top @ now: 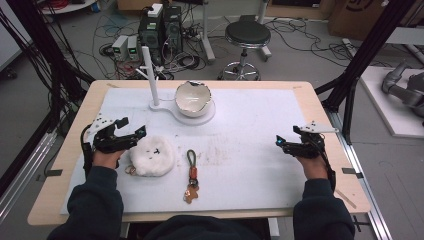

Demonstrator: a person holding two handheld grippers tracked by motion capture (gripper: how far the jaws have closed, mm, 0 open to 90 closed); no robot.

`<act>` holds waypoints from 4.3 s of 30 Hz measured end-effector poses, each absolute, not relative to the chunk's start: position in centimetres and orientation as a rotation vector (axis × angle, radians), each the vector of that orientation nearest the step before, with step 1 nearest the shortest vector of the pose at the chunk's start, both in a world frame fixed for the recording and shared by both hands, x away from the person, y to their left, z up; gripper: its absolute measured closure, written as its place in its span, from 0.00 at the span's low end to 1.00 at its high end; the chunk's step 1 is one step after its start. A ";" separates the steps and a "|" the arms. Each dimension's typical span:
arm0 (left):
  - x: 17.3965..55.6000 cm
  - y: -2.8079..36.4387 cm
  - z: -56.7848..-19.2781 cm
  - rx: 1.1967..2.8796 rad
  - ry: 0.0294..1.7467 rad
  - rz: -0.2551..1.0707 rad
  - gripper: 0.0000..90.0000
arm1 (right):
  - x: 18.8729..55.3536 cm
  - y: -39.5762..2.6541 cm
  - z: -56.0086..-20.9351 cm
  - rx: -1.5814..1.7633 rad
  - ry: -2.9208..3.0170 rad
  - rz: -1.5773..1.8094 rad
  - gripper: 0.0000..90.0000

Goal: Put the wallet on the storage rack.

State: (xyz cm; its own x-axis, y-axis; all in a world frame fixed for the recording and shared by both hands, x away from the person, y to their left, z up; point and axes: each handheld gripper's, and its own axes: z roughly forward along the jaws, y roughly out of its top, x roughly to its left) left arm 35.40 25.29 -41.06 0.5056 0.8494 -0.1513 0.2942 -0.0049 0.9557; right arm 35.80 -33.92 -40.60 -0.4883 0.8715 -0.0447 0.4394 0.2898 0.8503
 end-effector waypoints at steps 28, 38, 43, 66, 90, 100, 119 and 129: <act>36.7 23.6 -43.4 1.965 1.130 0.441 0.25 | 35.1 -33.1 -40.6 1.140 2.080 1.095 0.24; 36.8 24.0 -43.5 1.973 1.147 0.302 0.79 | 35.2 -33.0 -41.0 1.137 2.109 1.096 0.24; 36.3 24.0 -41.9 1.819 1.084 0.351 0.85 | 35.3 -32.4 -41.0 1.124 2.127 1.116 0.24; 34.5 17.1 -38.0 1.527 0.780 0.495 0.85 | 35.6 -20.1 -41.0 0.863 2.408 1.457 0.25; 35.0 14.9 -39.7 1.673 0.748 0.282 0.79 | 36.1 -17.9 -40.1 0.787 2.422 1.736 0.84; 34.8 14.3 -39.8 1.727 0.688 0.246 0.88 | 36.2 -19.2 -39.6 0.825 2.304 1.827 0.80; 34.7 15.0 -39.8 1.599 0.695 0.204 0.88 | 36.5 -18.2 -40.6 0.830 2.421 1.808 0.80; 35.2 14.9 -40.2 1.654 0.738 0.260 0.53 | 36.3 -19.3 -40.0 0.769 2.361 1.884 0.86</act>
State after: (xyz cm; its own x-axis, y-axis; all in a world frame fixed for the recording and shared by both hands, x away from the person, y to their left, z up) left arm 35.18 14.94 -40.20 0.7705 0.5951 -0.2284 0.3202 -0.0516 0.9459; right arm 36.31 -19.26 -39.97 -0.8781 0.3881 0.2797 0.3588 0.1477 0.9216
